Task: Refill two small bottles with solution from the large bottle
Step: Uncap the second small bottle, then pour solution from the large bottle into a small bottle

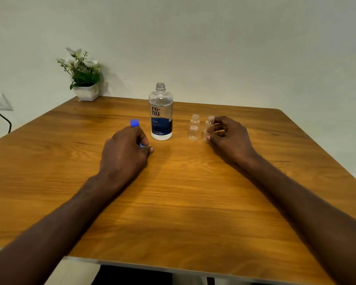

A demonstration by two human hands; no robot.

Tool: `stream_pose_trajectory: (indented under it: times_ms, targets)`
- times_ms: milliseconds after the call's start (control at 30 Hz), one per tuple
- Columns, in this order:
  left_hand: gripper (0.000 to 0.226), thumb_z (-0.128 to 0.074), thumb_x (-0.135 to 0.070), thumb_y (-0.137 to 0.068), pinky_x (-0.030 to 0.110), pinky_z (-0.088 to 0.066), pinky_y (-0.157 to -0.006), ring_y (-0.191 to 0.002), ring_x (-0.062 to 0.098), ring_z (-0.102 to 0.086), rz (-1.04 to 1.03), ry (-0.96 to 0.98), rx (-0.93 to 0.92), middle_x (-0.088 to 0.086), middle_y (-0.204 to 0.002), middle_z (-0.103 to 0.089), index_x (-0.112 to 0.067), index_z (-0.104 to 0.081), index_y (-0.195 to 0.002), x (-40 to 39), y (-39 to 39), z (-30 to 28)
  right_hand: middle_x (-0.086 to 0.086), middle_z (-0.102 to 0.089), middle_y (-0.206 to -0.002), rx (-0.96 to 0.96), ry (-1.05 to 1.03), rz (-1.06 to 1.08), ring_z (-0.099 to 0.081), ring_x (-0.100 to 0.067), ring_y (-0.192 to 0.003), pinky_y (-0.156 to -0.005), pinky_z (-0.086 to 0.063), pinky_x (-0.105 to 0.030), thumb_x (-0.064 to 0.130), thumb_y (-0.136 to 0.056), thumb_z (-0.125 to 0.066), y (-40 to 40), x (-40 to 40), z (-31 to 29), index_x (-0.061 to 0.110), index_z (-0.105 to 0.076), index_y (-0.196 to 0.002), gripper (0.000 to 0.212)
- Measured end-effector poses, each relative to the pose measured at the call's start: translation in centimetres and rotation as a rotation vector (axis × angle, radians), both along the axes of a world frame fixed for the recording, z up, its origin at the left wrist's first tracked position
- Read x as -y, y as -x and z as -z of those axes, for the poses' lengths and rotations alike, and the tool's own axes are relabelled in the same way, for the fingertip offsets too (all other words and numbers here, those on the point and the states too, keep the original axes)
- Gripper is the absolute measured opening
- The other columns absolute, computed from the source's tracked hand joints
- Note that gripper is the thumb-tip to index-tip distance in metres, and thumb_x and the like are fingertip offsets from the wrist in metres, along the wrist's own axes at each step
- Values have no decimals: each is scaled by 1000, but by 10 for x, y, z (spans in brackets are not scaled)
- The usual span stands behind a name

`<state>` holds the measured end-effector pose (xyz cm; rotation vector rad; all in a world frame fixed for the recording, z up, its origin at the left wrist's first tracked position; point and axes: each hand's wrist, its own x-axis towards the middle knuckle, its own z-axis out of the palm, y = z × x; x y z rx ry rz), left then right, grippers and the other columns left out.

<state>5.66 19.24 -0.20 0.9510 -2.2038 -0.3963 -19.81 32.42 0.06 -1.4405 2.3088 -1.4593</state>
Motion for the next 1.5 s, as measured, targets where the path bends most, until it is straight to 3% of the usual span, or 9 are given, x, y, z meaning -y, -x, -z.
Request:
stream_pose_trajectory:
  times_ms: [333,533,833,967,1067,1133,1267,1367,1500]
  targets:
    - [34,-86,-38,-80,44,-52,-91,-111,18,-55,-27,-45,15,-1,-115,-58,-27,-59,-99,6,-4,0,2,-61,-122,39,-82,15,-64,-10,-102,-72,-49,-15,8,-85,-81,2,3,1,24,-40,-153,81]
    - [44,-59,-67,-91,33,-39,-90,-115,14,-43,-12,31,-247,-4,-119,-49,-25,-63,-105,8,-4,-1,0,-59,-116,-91,367,156,-57,-14,-102,-70,-49,-20,-8,-84,-63,-3,-11,-6,23,-45,-144,70]
    - [36,-59,-44,-102,53,-55,-95,-117,23,-60,219,-204,-574,5,-123,-61,-14,-57,-123,26,18,-32,0,-61,-108,-248,408,55,-59,-12,-96,-63,-48,-21,-17,-86,-56,-12,-10,-6,17,-60,-131,57]
    - [32,-50,-43,-107,50,-55,-90,-104,15,-58,261,-255,-657,-4,-113,-61,-16,-57,-121,40,28,-29,2,-63,-114,-271,407,73,-62,-12,-99,-67,-55,-40,-3,-94,-63,-23,-3,-12,17,-59,-133,44]
    - [34,-47,-48,-107,36,-52,-85,-95,8,-57,255,-266,-658,-7,-106,-62,-19,-60,-119,57,33,-15,5,-65,-123,-308,361,108,-60,-15,-111,-82,-54,-38,24,-98,-70,-38,12,-19,20,-55,-137,42]
    - [30,-48,-44,-108,33,-53,-87,-99,5,-61,285,-295,-623,-11,-110,-66,-22,-62,-123,67,34,-10,7,-63,-132,-364,277,166,-54,-16,-124,-97,-45,-36,44,-96,-71,-53,28,-25,24,-52,-142,54]
    - [28,-45,-36,-110,34,-57,-90,-109,8,-69,385,-301,-612,-9,-115,-73,-23,-66,-125,71,37,-8,1,-56,-149,-541,36,238,-39,-20,-148,-120,-23,-54,71,-85,-67,-79,65,-36,24,-43,-151,85]
    - [33,-41,-34,-111,37,-59,-91,-108,9,-71,431,-312,-611,-6,-113,-76,-21,-70,-122,70,37,-10,0,-49,-158,-575,-123,245,-30,-19,-154,-124,-4,-59,85,-79,-56,-89,90,-38,23,-35,-156,101]
    - [38,-39,-32,-112,48,-61,-93,-107,15,-74,435,-357,-646,1,-112,-78,-16,-72,-123,72,37,-11,5,-56,-152,-521,-134,261,-45,-15,-146,-124,0,-60,86,-78,-59,-92,109,-32,24,-38,-152,99]
